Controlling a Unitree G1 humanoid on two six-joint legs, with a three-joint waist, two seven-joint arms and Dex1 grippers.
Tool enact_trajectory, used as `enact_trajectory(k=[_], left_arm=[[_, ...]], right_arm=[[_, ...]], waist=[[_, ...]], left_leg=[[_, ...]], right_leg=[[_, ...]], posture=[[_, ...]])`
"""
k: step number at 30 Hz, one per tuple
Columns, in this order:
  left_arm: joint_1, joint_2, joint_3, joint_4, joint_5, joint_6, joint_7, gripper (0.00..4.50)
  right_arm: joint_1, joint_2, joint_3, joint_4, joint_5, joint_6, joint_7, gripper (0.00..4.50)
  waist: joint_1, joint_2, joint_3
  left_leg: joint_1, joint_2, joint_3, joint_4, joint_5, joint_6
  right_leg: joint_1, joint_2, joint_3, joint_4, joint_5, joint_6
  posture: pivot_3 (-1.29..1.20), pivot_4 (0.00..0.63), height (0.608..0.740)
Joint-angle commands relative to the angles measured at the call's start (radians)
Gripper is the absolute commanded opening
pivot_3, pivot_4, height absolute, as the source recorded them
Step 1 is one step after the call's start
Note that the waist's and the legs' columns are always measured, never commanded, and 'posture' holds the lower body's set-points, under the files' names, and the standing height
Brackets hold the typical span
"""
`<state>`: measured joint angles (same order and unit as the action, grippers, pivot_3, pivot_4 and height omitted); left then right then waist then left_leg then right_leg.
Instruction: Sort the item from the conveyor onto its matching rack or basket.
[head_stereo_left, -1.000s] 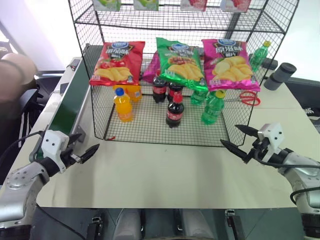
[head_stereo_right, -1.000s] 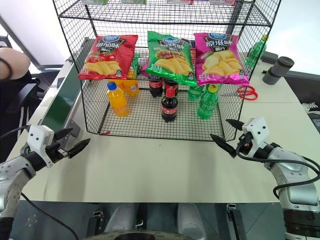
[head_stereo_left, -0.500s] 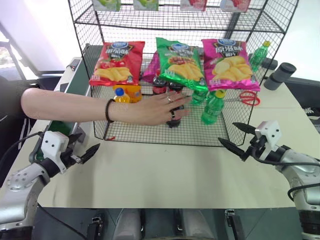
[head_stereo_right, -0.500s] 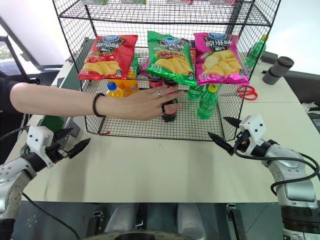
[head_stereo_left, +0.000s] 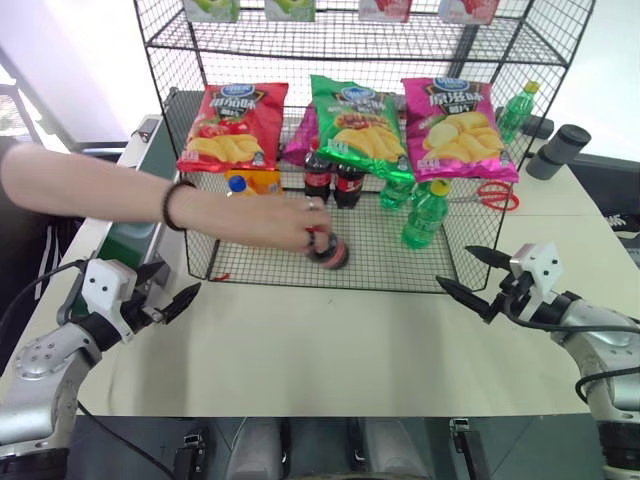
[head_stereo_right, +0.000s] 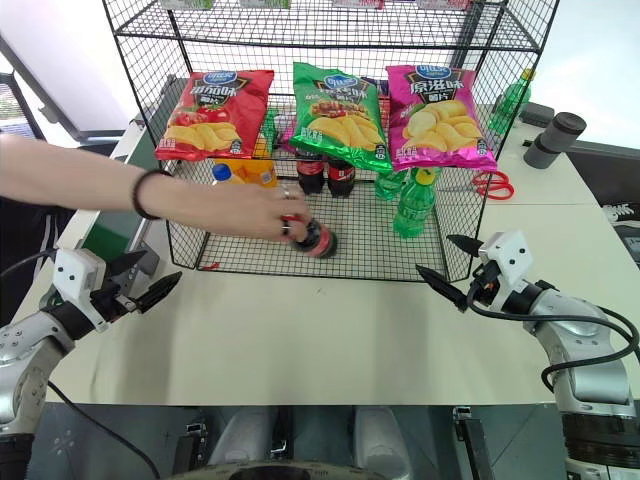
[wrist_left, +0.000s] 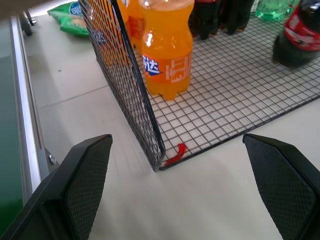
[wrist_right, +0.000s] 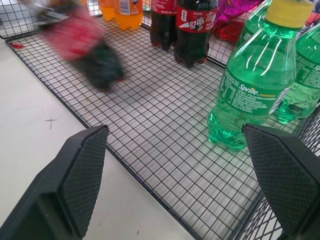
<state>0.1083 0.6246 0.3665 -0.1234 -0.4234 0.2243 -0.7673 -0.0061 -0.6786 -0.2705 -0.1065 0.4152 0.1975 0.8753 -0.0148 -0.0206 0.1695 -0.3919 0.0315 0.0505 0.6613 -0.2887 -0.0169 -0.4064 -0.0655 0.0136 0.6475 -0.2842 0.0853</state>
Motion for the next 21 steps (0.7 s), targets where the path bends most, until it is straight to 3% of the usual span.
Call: enact_trajectory(k=[1,15,21], left_arm=[[-0.008,0.001,0.002,-0.005,-0.002,-0.027,-0.009,4.50],[-0.004,-0.013,0.016,-0.015,-0.007,-0.010,0.025,4.50],[-0.001,-0.036,0.078,-0.010,-0.045,-0.006,0.062,4.50]], right_arm=[[-0.002,0.006,-0.008,-0.016,0.008,-0.021,0.001,4.44],[-0.012,0.026,0.025,-0.036,0.003,-0.013,-0.014,4.44],[-0.030,0.026,0.045,-0.053,0.010,0.001,-0.017,4.44]], waist=[[0.000,0.000,0.000],[0.001,0.000,0.000],[0.001,0.000,0.000]], left_leg=[[0.000,0.000,0.000,0.000,0.000,0.000],[0.000,0.000,0.000,0.000,0.000,0.000],[0.000,0.000,0.000,0.000,0.000,0.000]], right_leg=[[0.000,0.000,0.000,0.000,0.000,0.000],[0.000,0.000,0.000,0.000,0.000,0.000],[0.000,0.000,0.000,0.000,0.000,0.000]], posture=[[0.00,0.150,0.740],[0.00,0.150,0.740],[0.00,0.150,0.740]])
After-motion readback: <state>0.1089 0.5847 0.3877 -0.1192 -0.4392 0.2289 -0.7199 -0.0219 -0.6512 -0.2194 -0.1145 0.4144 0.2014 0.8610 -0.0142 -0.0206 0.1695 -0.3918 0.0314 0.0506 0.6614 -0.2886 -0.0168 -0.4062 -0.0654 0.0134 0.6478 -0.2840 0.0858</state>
